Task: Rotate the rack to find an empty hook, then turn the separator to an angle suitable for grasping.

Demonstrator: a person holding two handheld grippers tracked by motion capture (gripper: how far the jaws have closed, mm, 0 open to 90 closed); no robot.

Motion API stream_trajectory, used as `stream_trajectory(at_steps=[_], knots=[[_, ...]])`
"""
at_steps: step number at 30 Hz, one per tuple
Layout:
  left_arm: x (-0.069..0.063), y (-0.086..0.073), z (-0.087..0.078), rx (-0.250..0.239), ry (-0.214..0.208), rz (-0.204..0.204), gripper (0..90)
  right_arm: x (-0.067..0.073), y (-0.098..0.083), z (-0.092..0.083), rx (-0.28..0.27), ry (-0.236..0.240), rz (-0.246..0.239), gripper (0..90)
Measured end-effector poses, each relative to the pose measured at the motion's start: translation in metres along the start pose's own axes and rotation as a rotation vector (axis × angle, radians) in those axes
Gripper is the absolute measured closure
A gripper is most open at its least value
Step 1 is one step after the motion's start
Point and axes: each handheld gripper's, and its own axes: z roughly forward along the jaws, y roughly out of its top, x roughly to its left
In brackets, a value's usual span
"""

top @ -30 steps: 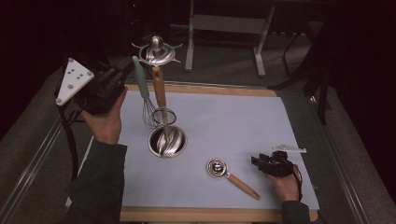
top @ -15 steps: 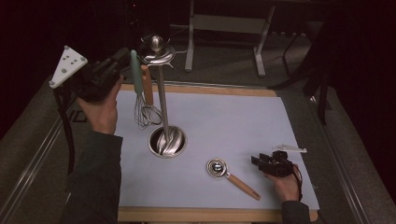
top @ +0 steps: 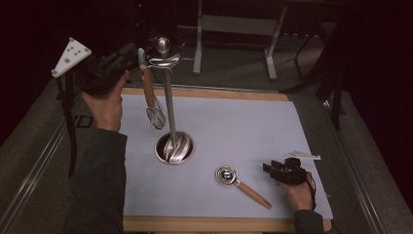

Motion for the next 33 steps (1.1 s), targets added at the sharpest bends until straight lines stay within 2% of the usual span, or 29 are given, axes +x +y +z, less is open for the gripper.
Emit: stream_trajectory(at_steps=[9,13,17,24,29,33], knots=[[0.003,0.003,0.007,0.014,-0.001,-0.010,89.7,-0.001,-0.001,0.000,0.002,-0.003,0.001,53.6],[0.003,0.003,0.005,0.023,0.001,0.003,89.4,-0.001,-0.001,0.000,0.002,-0.004,0.002,53.7],[0.002,0.003,0.002,0.040,0.008,0.029,88.9,-0.002,-0.001,0.000,0.004,-0.005,0.004,53.6],[0.005,0.001,-0.005,0.038,0.010,0.031,88.8,-0.002,-0.002,0.000,0.009,-0.008,0.005,53.6],[0.008,-0.004,-0.014,0.076,0.015,0.060,88.0,-0.001,-0.002,0.000,0.013,-0.016,-0.003,53.6],[0.012,-0.010,-0.021,0.092,0.020,0.061,87.5,-0.002,-0.002,-0.001,0.010,-0.016,0.000,53.6]])
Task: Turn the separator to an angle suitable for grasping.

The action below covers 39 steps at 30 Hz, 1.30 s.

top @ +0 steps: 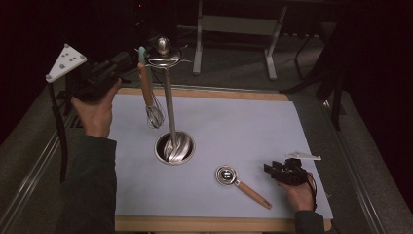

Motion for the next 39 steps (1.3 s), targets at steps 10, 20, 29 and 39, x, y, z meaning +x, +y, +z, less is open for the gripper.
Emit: stream_trajectory(at_steps=[10,20,29,39], knots=[[0.000,-0.043,-0.016,0.060,-0.008,-0.021,84.4,0.005,0.001,-0.001,0.006,0.008,-0.019,54.8],[0.006,-0.098,-0.034,0.162,0.012,-0.045,79.7,0.009,0.001,-0.007,0.012,-0.007,-0.037,61.0],[0.011,-0.148,-0.053,0.246,0.056,-0.095,73.2,0.020,0.000,-0.019,0.025,0.000,-0.108,78.4],[0.003,-0.205,-0.057,0.359,0.063,-0.138,67.9,0.042,-0.006,-0.025,0.076,0.048,-0.227,89.8]])
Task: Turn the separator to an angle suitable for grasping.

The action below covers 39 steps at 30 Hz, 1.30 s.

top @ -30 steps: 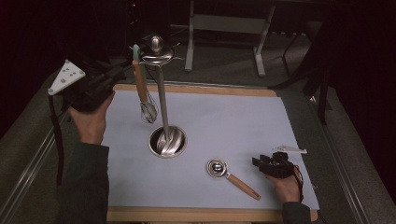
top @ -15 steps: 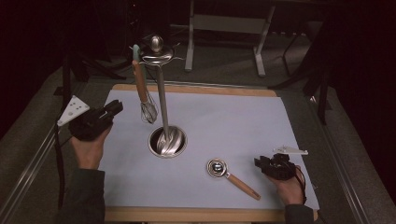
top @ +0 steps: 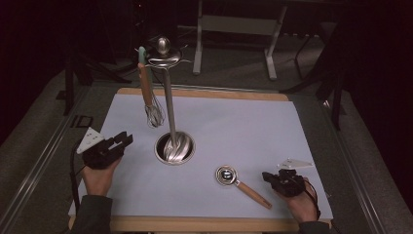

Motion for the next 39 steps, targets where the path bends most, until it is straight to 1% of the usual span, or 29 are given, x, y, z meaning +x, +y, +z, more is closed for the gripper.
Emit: stream_trajectory(at_steps=[2,6,9,10,12,14,15,16,18,21,23,25,27,31,35,39], knots=[[-0.001,-0.011,0.003,0.022,-0.001,-0.012,67.6,0.007,0.000,-0.001,0.012,0.006,-0.037,89.9],[-0.005,-0.028,0.009,0.069,0.007,-0.021,65.5,0.019,0.000,-0.003,0.024,0.025,-0.081,89.9],[-0.007,-0.039,0.013,0.098,0.010,-0.024,65.6,0.028,-0.002,-0.003,0.022,0.062,-0.102,89.8],[-0.007,-0.042,0.013,0.101,0.008,-0.028,65.5,0.030,-0.003,-0.002,0.022,0.083,-0.114,89.8],[-0.005,-0.049,0.015,0.108,0.012,-0.043,65.3,0.033,-0.006,-0.001,0.023,0.117,-0.119,89.8],[-0.002,-0.056,0.016,0.113,0.008,-0.080,65.3,0.036,-0.008,0.001,0.023,0.151,-0.107,89.8],[0.000,-0.058,0.016,0.117,0.013,-0.088,65.4,0.037,-0.010,0.002,0.025,0.164,-0.104,89.9],[0.001,-0.059,0.016,0.116,0.013,-0.099,65.4,0.038,-0.011,0.003,0.031,0.168,-0.108,89.8],[0.002,-0.060,0.015,0.109,0.013,-0.105,65.3,0.042,-0.014,0.005,0.048,0.173,-0.120,89.8],[0.000,-0.061,0.016,0.114,0.014,-0.099,65.2,0.047,-0.018,0.007,0.066,0.182,-0.137,89.8],[-0.001,-0.062,0.017,0.120,0.016,-0.090,65.2,0.049,-0.020,0.009,0.088,0.163,-0.158,89.9],[-0.002,-0.062,0.018,0.130,0.016,-0.079,65.1,0.049,-0.022,0.011,0.110,0.147,-0.163,89.8],[-0.002,-0.062,0.018,0.133,0.016,-0.073,64.8,0.048,-0.023,0.013,0.133,0.112,-0.179,89.8],[-0.003,-0.062,0.019,0.134,0.020,-0.070,64.3,0.045,-0.024,0.015,0.152,0.056,-0.202,89.8],[-0.003,-0.062,0.019,0.134,0.019,-0.071,64.3,0.035,-0.021,0.016,0.159,0.034,-0.176,89.8],[-0.003,-0.062,0.019,0.138,0.018,-0.066,64.3,0.019,-0.017,0.019,0.161,0.003,-0.147,89.8]])
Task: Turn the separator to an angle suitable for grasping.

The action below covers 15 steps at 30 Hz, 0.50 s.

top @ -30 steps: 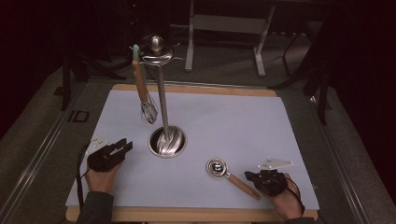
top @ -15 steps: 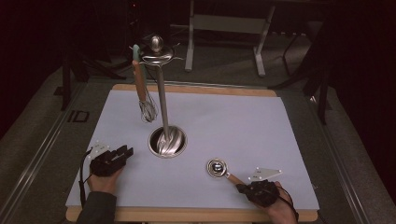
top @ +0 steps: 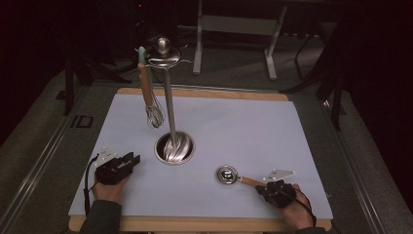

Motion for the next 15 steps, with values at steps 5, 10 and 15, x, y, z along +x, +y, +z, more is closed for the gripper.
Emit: stream_trajectory(at_steps=[5,10,15], knots=[[-0.001,0.000,0.001,0.010,0.005,0.012,63.9,-0.023,0.006,0.004,0.000,-0.017,0.046,89.8],[-0.002,0.000,0.001,0.019,0.009,0.023,63.8,-0.042,0.013,0.011,0.009,-0.032,0.081,89.8],[-0.003,0.000,0.002,0.021,0.012,0.027,63.7,-0.058,0.027,0.021,0.004,-0.033,0.117,89.9]])
